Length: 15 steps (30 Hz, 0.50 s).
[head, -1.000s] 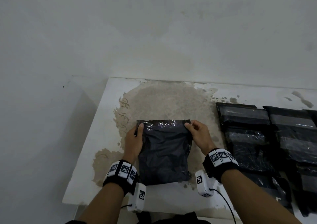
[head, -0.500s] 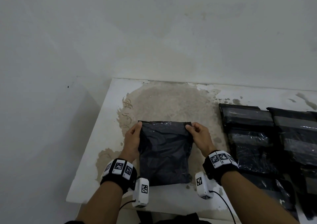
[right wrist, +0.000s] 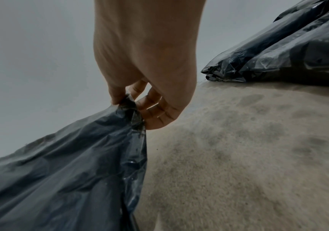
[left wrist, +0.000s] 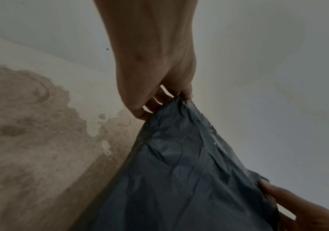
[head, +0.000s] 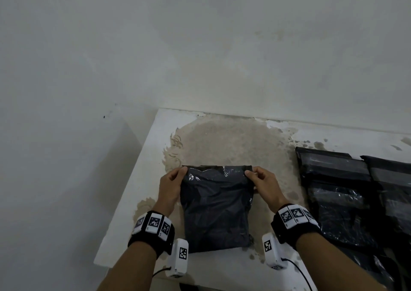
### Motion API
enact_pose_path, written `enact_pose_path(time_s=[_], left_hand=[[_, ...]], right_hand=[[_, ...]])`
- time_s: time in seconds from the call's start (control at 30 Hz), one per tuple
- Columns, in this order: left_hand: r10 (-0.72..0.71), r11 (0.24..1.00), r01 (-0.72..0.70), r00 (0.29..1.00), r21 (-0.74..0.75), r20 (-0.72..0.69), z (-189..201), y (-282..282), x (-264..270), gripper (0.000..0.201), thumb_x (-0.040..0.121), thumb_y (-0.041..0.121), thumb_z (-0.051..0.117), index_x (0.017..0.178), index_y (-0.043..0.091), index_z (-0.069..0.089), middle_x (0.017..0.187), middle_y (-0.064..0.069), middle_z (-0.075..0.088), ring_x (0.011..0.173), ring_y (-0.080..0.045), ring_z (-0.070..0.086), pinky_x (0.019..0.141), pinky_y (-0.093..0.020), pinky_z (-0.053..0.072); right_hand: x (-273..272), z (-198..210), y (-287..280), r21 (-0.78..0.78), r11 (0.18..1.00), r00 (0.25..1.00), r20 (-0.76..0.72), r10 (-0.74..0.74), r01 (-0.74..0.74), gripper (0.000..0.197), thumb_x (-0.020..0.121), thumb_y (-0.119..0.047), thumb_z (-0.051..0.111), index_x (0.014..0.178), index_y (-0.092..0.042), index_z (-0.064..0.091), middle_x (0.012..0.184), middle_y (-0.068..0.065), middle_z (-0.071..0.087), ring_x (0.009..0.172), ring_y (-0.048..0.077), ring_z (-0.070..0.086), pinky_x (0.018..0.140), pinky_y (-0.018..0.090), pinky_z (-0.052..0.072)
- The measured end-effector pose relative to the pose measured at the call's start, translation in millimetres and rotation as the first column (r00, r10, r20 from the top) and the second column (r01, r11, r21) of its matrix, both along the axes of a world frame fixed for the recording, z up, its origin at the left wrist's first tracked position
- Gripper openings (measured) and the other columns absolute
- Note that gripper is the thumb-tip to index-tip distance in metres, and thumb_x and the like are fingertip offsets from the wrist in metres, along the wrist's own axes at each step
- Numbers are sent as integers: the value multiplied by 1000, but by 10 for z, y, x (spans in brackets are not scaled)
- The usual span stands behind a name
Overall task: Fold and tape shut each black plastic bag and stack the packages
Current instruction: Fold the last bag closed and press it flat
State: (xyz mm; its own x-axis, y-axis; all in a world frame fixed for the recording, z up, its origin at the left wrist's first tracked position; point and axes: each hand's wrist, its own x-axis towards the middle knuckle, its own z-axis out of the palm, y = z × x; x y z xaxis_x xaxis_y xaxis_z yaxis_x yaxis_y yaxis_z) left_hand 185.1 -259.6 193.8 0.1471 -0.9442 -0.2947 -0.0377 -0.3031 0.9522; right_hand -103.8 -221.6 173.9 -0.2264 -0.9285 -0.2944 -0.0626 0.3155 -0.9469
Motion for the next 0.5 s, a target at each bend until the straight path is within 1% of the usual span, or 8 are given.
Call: enact_pose_path(time_s=[0.07, 0.13, 0.23, 0.3, 0.33, 0.4, 0.47, 0.5], left_hand=[[21, 1000, -20, 1000, -14, 20, -12, -19, 82, 8, 94, 25, 70, 92, 23, 78, 91, 5, 76, 87, -11, 67, 84, -30, 54], [36, 999, -35, 999, -16, 25, 3, -40, 148, 8, 94, 25, 70, 95, 23, 77, 93, 6, 76, 88, -8, 68, 86, -31, 55], [42, 998, -39, 998, -45, 50, 51, -78, 243, 11, 96, 25, 68, 99, 21, 78, 94, 10, 76, 89, -3, 67, 85, -27, 55], [58, 997, -53, 995, -62, 79, 84, -92, 326, 14, 97, 26, 66, 100, 20, 78, 94, 11, 75, 89, -2, 67, 82, -23, 54], [68, 996, -63, 994, -62, 87, 89, -90, 360, 15, 98, 27, 65, 100, 20, 78, 94, 11, 75, 88, 0, 67, 80, -20, 53], [72, 997, -69, 994, -43, 82, 69, -74, 442, 19, 99, 31, 63, 100, 20, 78, 94, 10, 75, 86, 2, 67, 77, -17, 51], [19, 1000, -20, 996, 2, 84, 37, -46, 506, 21, 98, 34, 63, 102, 19, 77, 96, 8, 76, 89, -3, 68, 75, -16, 52], [-17, 1000, 14, 995, 24, 95, 10, -38, 528, 20, 98, 32, 64, 102, 17, 76, 97, 5, 76, 92, -8, 69, 75, -17, 53]], right_hand=[[75, 78, -47, 15, 999, 999, 33, 41, -42, 14, 98, -19, 65, 89, -8, 65, 82, 19, 65, 76, 23, 60, 69, 42, 50], [147, 138, -111, 8, 997, 996, 32, 79, -79, 12, 99, -17, 64, 89, -10, 65, 81, 14, 66, 75, 22, 61, 68, 41, 51], [220, 114, -234, -10, 992, 992, 7, 123, -123, 22, 100, -18, 64, 92, 2, 62, 79, 14, 62, 74, 23, 58, 67, 41, 49], [290, 91, -323, -16, 987, 987, -13, 161, -161, 28, 99, -20, 64, 91, 7, 58, 76, 13, 57, 74, 23, 54, 67, 39, 46], [332, 88, -364, -20, 985, 985, -25, 173, -174, 28, 99, -20, 65, 89, 5, 58, 75, 12, 56, 73, 23, 53, 68, 39, 44], [425, 86, -461, -28, 982, 981, -52, 188, -189, 26, 99, -22, 65, 78, -9, 59, 72, 8, 56, 72, 21, 52, 67, 37, 43], [527, 99, -561, -30, 978, 977, -66, 202, -204, 32, 100, -22, 64, 69, -23, 57, 70, 5, 57, 70, 18, 53, 65, 35, 43], [575, 123, -598, -35, 977, 976, -66, 210, -212, 33, 100, -21, 63, 68, -24, 56, 69, 5, 58, 69, 17, 54, 65, 34, 43]])
